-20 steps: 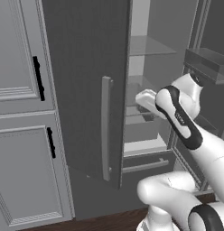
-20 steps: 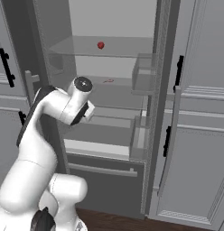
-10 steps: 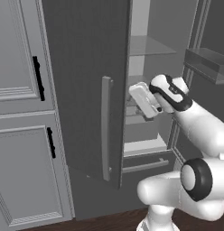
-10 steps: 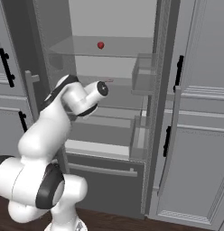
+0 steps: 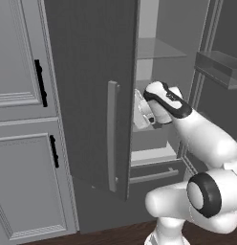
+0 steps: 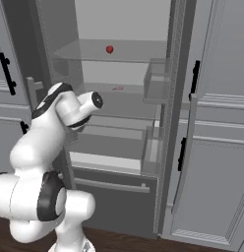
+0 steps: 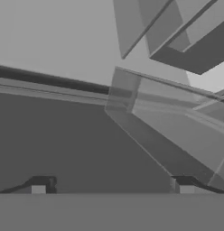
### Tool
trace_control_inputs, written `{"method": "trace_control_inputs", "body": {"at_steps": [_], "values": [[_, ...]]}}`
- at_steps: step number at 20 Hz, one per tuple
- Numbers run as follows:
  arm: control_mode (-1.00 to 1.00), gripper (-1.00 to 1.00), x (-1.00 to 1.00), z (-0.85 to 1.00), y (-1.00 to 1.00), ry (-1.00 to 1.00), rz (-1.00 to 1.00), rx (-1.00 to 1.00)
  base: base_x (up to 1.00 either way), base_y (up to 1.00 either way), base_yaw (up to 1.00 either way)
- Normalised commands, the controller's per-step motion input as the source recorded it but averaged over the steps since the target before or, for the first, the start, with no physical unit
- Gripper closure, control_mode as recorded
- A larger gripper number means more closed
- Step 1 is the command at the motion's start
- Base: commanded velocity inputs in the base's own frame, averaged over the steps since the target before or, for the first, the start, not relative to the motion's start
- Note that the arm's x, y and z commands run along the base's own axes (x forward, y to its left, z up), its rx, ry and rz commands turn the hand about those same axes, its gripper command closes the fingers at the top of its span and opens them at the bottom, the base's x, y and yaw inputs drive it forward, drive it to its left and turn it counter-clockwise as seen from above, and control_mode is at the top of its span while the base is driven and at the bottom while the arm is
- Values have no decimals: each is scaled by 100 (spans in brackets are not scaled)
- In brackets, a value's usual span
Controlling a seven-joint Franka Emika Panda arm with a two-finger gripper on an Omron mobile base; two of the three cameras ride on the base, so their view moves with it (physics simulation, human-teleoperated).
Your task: Take the strawberry from the fridge and place it on top of the pancake, located on the dining counter.
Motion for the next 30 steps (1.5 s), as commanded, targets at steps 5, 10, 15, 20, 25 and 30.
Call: {"method": "trace_control_inputs", "body": {"at_steps": [5, 10, 15, 20, 25, 30], "values": [[-100, -100, -95, 1, 91, -2, 0, 0, 0, 0, 0], [-100, -100, -68, 0, 100, 0, 1, -1, 0, 0, 0], [-100, -100, -33, 0, 100, 0, 0, -4, 0, 0, 0], [-100, -100, -3, 0, 100, 0, 0, -9, 0, 0, 0], [-100, -100, 0, -16, 66, 1, 0, -17, 0, 0, 0], [-100, -100, -18, -12, -66, 0, 0, -6, 0, 0, 0]]}}
